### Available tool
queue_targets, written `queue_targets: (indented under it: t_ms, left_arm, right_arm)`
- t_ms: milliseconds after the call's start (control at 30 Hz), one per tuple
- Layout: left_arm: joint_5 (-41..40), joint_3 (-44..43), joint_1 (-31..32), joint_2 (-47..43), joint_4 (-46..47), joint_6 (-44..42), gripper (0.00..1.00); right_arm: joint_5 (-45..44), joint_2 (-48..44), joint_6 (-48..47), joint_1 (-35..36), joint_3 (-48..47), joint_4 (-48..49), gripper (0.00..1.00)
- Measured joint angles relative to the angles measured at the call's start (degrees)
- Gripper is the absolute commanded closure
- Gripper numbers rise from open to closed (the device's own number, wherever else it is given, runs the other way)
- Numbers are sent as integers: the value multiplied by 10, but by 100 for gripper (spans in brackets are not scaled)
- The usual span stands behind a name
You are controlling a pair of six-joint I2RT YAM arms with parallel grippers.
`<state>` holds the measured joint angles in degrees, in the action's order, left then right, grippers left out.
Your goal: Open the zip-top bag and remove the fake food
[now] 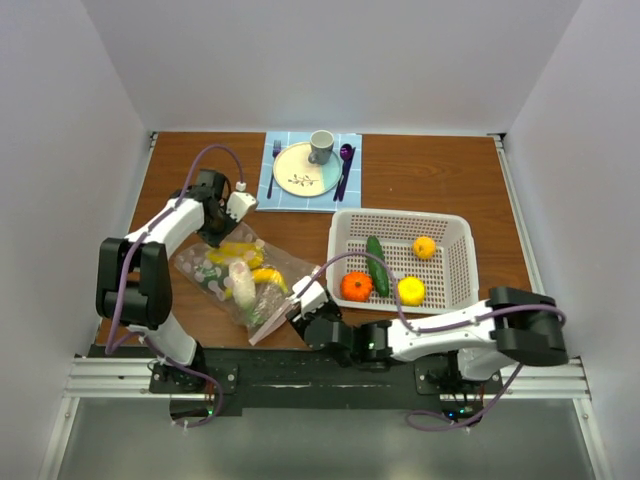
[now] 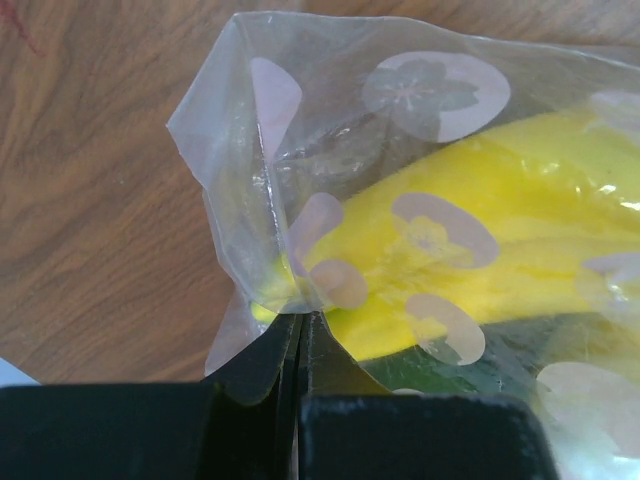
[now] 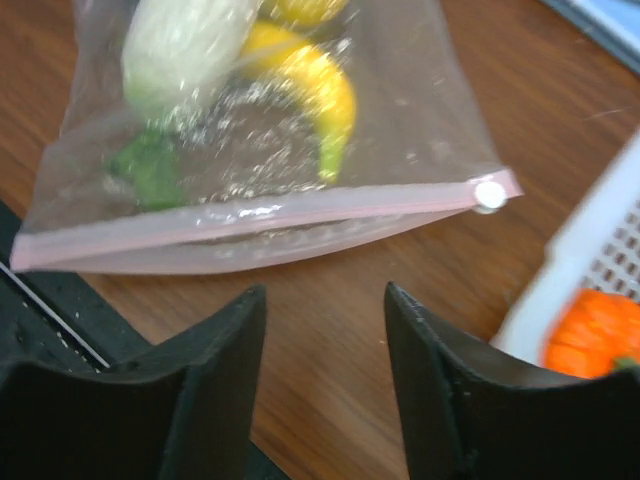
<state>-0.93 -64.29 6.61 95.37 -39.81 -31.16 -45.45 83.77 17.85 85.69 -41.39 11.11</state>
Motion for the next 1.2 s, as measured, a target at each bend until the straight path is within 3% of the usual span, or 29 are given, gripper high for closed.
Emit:
queue_targets:
  t_ms: [167,367,533,800,900,1000,1200]
  left_arm:
    - [-10,3,0,2,17,-1,100]
    - [-13,7,0,3,28,-9,100]
    - [-13,13,0,4,33,-15,100]
    - [-4,13,0,7,33,-26,100]
    - [5,13,0,7,33,-32,100]
    - [12,14,0,7,32,-41,100]
    - [20,16,0,7,28,-51,100]
  right_arm:
    - [54,101,-17,-24,-17,58,51]
    - [108,161,-23,-82,-48,102,39]
    - [139,184,-25,-117,-81,130,24]
    - [172,259,-25,-129,-139,147,19]
    - [181,286,-25,-133,-153,150,22]
    - [186,304,-24,-148,-162,151,34]
    - [202,311,-18,-181,-169,158,69]
